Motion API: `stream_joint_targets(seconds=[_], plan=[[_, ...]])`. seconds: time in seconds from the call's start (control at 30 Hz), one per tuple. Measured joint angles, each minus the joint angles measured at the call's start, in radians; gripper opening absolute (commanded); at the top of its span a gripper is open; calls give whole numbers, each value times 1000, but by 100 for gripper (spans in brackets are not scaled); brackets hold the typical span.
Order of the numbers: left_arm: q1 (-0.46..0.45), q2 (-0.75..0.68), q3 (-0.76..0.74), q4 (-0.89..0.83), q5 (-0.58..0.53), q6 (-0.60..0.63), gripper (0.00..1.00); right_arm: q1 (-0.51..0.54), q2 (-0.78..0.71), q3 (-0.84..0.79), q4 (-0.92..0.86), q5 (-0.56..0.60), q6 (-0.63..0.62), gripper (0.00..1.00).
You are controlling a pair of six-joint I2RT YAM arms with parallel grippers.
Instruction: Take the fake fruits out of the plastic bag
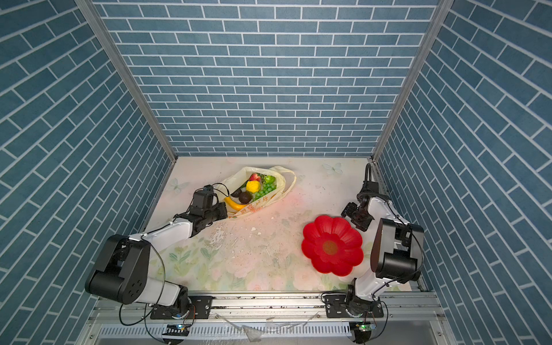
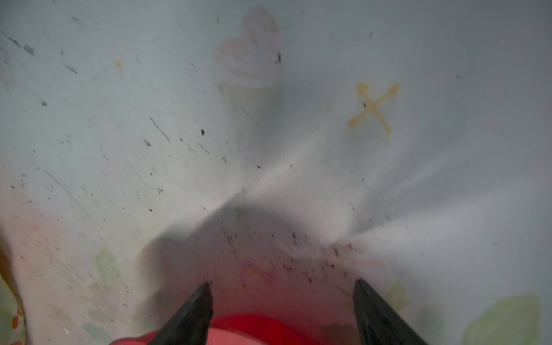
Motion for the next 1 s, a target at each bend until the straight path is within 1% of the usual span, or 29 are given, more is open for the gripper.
stream_joint_targets(seconds=[0.23, 0.37, 0.47, 0.6, 0.73, 1.0], plan=[[0, 8, 0, 1, 0, 3, 0, 37, -85, -63, 9, -11, 43, 75], [0, 8, 0, 0, 0, 3, 0, 47, -149, -93, -5, 7, 62, 78], [0, 8, 0, 0, 1, 3, 0, 33, -196, -98, -25, 45, 73, 79], [0, 8, 0, 1, 1, 3, 0, -18, -277, -128, -42, 72, 89, 81], [-1, 8, 0, 3, 2, 3, 0, -50, -288, -158, -49, 85, 101, 80], [-2, 8, 0, 3, 2, 3, 0, -45, -292, -243, -8, 54, 153, 77]])
